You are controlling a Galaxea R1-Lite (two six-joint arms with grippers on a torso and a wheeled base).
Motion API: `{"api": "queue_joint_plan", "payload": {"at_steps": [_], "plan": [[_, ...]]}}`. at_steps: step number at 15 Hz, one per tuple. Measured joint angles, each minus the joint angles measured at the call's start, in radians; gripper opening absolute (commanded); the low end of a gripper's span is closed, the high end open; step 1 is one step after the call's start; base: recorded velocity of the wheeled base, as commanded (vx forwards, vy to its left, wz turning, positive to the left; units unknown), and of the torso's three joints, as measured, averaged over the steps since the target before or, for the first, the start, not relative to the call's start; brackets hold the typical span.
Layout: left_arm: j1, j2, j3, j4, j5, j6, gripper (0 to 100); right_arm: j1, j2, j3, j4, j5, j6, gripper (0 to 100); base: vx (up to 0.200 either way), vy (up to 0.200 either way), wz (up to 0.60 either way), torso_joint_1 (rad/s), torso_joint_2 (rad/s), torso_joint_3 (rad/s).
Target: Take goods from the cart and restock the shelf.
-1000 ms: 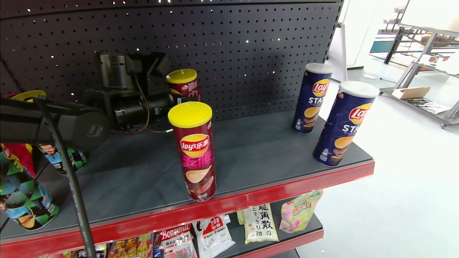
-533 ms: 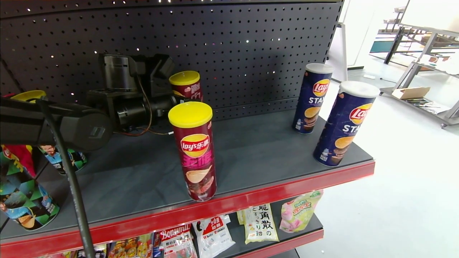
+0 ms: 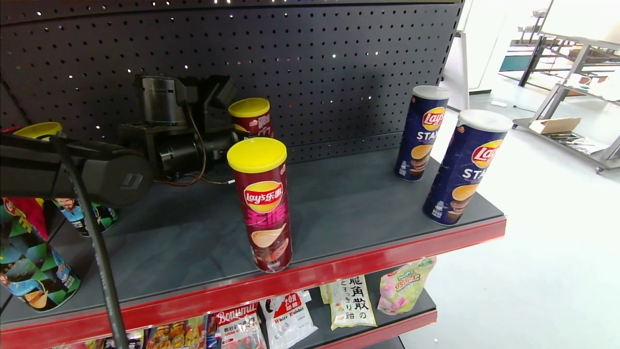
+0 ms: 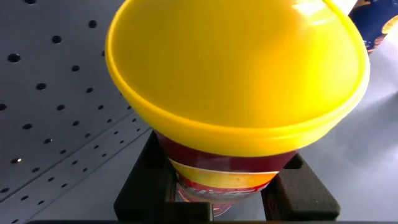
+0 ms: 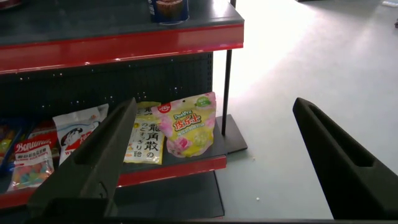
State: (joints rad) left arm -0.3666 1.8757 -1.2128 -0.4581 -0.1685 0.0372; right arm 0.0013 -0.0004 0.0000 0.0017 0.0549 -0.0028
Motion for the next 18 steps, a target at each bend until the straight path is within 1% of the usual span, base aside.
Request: {"api": "queue_joint_plan", "payload": {"at_steps": [2,3,4,9,10,15,18], "plan": [[0.0,0.0,0.001,0.0,0.003,0.006,0,0.0,0.0,0.0,0.0,0.0,0.0,100,0.0,0.0,0.0,0.0,0.0,0.0],[0.0,0.0,0.003,0.0,0.01,0.024,0,0.0,0.0,0.0,0.0,0.0,0.0,100,0.0,0.0,0.0,0.0,0.0,0.0],[0.001,-0.001,0.007,0.001,0.011,0.03,0,0.0,0.0,0.0,0.0,0.0,0.0,100,0.0,0.0,0.0,0.0,0.0,0.0],[0.001,-0.005,0.027,-0.001,0.011,0.031,0,0.0,0.0,0.0,0.0,0.0,0.0,100,0.0,0.0,0.0,0.0,0.0,0.0],[0.001,-0.006,0.027,-0.001,0.011,0.03,100,0.0,0.0,0.0,0.0,0.0,0.0,100,0.0,0.0,0.0,0.0,0.0,0.0],[0.001,-0.007,0.028,0.006,0.012,0.025,100,0.0,0.0,0.0,0.0,0.0,0.0,100,0.0,0.0,0.0,0.0,0.0,0.0],[0.006,-0.029,0.06,0.016,0.012,0.025,100,0.0,0.0,0.0,0.0,0.0,0.0,100,0.0,0.0,0.0,0.0,0.0,0.0]]}}
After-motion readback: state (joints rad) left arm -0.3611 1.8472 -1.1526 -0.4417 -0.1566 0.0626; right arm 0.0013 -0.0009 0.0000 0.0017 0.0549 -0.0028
